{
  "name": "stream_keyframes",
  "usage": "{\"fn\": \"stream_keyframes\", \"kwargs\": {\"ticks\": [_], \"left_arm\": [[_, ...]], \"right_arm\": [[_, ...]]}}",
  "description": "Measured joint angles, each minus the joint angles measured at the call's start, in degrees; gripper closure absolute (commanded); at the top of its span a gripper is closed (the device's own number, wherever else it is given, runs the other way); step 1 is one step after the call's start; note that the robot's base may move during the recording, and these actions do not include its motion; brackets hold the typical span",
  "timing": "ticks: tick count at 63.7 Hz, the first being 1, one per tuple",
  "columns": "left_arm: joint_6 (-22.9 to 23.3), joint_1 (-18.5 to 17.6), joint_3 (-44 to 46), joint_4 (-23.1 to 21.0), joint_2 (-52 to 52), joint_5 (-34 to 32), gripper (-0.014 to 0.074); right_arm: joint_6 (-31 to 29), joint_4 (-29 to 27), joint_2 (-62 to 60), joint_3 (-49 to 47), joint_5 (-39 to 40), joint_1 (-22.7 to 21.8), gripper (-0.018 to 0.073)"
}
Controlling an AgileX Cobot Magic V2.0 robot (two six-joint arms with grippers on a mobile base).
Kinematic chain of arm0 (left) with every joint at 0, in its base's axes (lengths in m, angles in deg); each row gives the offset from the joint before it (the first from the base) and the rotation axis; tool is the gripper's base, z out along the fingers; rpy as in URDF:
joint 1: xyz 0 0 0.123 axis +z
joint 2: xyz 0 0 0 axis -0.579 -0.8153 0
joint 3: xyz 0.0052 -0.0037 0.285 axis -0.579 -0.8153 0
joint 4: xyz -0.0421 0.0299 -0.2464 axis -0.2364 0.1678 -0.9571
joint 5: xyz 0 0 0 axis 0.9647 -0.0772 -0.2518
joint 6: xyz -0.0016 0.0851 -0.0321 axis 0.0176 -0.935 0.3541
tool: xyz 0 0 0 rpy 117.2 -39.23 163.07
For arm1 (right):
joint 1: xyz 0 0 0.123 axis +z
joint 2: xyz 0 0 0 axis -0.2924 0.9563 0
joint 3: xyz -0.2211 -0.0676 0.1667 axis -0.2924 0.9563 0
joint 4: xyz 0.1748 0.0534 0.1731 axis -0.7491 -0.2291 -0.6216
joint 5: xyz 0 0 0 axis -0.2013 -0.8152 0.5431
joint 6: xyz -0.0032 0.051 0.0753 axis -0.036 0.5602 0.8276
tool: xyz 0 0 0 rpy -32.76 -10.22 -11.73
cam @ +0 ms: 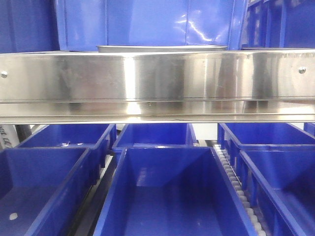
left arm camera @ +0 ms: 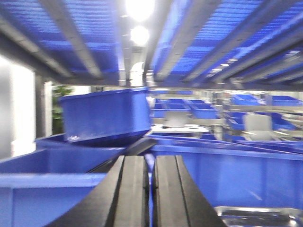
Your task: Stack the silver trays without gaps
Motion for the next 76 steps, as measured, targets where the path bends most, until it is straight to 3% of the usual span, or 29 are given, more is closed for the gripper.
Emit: {"fn": "stream_keyframes", "kwargs": {"ticks": [13, 20, 24, 39, 61, 76], "left_arm": [[0.0, 13.0, -10.5, -11.6, -0.1, -6.3, 0.0583], [0.0, 18.8, -17.7, -16.7, -0.2, -11.4, 0.0583], [0.0, 20.4, -20.4, -18.0, -0.2, -12.1, 0.0583], [-1.3, 20.9, -24.1, -18.8, -0.2, -12.5, 0.0583], [-14.4, 17.5, -33.7, -25.6, -0.1, -14.6, 0.0583], [-16.2, 17.4, -39.0, -25.7, -0.1, -16.7, 0.0583]], "right_arm": [[-0.1, 0.0, 0.0, 0.0, 0.0, 0.0, 0.0637], [-0.1, 0.0, 0.0, 0.0, 0.0, 0.0, 0.0637], [-0.1, 0.0, 0.0, 0.0, 0.0, 0.0, 0.0637], [-0.1, 0.0, 0.0, 0.0, 0.0, 0.0, 0.0637], [-0.1, 0.0, 0.0, 0.0, 0.0, 0.0, 0.0637], [-0.1, 0.0, 0.0, 0.0, 0.0, 0.0, 0.0637]]}}
